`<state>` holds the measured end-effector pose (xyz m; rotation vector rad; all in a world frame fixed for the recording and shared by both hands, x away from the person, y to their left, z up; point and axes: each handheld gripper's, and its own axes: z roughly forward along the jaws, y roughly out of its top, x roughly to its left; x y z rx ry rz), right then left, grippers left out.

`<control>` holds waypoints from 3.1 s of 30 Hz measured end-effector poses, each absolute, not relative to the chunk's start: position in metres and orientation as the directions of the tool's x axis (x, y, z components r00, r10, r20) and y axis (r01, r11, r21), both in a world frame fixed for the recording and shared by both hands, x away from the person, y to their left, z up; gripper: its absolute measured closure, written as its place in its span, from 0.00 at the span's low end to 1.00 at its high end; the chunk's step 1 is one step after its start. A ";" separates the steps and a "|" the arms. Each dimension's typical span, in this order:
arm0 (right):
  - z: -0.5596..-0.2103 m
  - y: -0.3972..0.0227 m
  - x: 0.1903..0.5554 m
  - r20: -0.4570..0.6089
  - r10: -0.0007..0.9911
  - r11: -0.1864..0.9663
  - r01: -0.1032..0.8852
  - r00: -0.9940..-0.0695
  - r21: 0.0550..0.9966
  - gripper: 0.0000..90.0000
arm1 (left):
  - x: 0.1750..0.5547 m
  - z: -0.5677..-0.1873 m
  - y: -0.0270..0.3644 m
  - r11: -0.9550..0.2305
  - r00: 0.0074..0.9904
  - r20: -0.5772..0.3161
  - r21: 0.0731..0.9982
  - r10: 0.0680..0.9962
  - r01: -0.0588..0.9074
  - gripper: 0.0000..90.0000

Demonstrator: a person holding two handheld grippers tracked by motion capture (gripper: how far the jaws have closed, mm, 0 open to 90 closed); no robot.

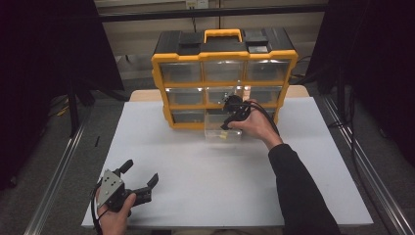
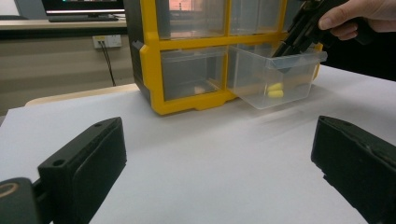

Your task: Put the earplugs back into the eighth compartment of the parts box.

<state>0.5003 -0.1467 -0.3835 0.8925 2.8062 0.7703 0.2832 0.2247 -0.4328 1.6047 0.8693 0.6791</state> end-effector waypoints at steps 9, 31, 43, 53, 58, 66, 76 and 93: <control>-0.370 -0.149 0.495 0.062 0.593 0.645 0.520 -0.803 0.561 0.47 | 0.283 -0.433 0.225 -0.098 0.562 -0.022 0.979 0.827 0.181 0.04; -0.369 -0.191 0.460 0.049 0.713 0.410 0.472 -0.700 0.781 0.04 | 0.283 -0.433 0.224 -0.099 0.559 -0.019 0.979 0.829 0.180 0.04; -0.378 -0.202 0.433 0.042 0.752 0.329 0.430 -0.658 0.841 0.03 | 0.283 -0.433 0.223 -0.099 0.563 -0.021 0.978 0.826 0.182 0.04; -0.399 -0.206 0.412 0.056 0.766 0.274 0.404 -0.641 0.872 0.03 | 0.283 -0.433 0.223 -0.097 0.563 -0.023 0.978 0.826 0.183 0.04; -0.410 -0.209 0.399 0.035 0.780 0.252 0.364 -0.625 0.897 0.03 | 0.283 -0.434 0.223 -0.099 0.562 -0.023 0.977 0.827 0.186 0.04; -0.428 -0.217 0.381 0.024 0.817 0.189 0.307 -0.575 0.933 0.02 | 0.284 -0.434 0.223 -0.097 0.559 -0.027 0.977 0.829 0.191 0.04; -0.436 -0.228 0.352 0.066 0.825 0.118 0.286 -0.561 0.951 0.02 | 0.284 -0.434 0.222 -0.092 0.557 -0.031 0.977 0.830 0.192 0.04; -0.440 -0.263 0.310 0.084 0.893 0.046 0.276 -0.443 0.960 0.01 | 0.283 -0.433 0.222 -0.069 0.541 -0.049 0.978 0.840 0.196 0.04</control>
